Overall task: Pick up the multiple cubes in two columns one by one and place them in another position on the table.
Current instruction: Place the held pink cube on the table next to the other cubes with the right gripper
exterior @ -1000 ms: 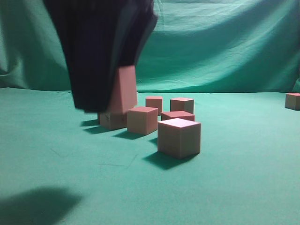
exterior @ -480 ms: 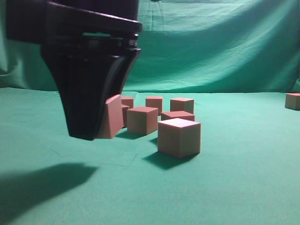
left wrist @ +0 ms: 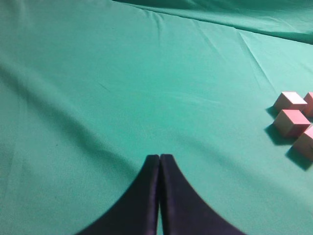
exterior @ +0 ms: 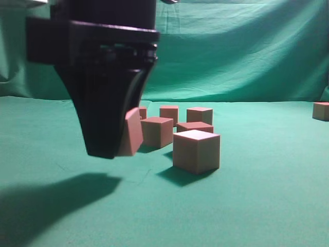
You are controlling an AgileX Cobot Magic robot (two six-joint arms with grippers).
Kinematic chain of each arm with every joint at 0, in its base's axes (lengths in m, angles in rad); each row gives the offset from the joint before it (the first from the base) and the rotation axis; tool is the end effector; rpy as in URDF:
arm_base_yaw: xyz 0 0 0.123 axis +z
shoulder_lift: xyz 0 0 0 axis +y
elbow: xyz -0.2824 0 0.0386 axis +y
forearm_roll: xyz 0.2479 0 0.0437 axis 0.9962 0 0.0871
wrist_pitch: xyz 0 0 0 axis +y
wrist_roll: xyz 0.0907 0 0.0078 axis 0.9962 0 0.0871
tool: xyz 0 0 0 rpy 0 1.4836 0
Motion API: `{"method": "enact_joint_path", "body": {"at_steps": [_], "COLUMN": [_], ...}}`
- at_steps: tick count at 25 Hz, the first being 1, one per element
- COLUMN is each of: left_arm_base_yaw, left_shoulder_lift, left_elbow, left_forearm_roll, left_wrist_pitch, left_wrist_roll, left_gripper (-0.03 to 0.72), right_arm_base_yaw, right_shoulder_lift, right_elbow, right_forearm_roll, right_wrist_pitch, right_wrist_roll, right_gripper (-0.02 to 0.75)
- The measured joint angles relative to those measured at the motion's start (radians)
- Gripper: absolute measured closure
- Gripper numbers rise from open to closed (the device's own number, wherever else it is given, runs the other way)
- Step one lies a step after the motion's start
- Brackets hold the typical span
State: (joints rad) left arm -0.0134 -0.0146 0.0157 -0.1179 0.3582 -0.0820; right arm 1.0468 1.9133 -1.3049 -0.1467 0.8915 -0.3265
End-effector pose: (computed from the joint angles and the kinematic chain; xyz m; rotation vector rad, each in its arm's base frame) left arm 0.0526 -0.0045 0.1765 -0.1361 1.8392 -0.1820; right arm 0.1962 0.3188 0.1809 -1.9635 2.2017 -0.0855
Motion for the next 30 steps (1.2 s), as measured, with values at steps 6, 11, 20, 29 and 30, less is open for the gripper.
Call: {"method": "enact_joint_path", "body": {"at_steps": [6,11,20,29,30], "left_arm_base_yaw": [0.0,0.0,0.0,0.0,0.0], "left_shoulder_lift": [0.0,0.0,0.0,0.0,0.0], "left_elbow": [0.0,0.0,0.0,0.0,0.0], "left_forearm_roll": [0.0,0.0,0.0,0.0,0.0], "left_wrist_pitch": [0.0,0.0,0.0,0.0,0.0], "left_wrist_roll": [0.0,0.0,0.0,0.0,0.0], "left_gripper": [0.688,0.688,0.688,0.688,0.688], "right_arm_base_yaw": [0.0,0.0,0.002,0.002,0.002], "right_shoulder_lift": [0.018,0.044,0.045,0.048,0.048], "right_elbow": [0.0,0.0,0.0,0.0,0.0], "right_forearm_roll": [0.0,0.0,-0.034,-0.037,-0.037], "right_wrist_pitch": [0.004,0.025,0.027,0.019,0.017], "right_wrist_roll": [0.0,0.0,0.109,0.126,0.126], "right_gripper": [0.475,0.475,0.475,0.408,0.364]}}
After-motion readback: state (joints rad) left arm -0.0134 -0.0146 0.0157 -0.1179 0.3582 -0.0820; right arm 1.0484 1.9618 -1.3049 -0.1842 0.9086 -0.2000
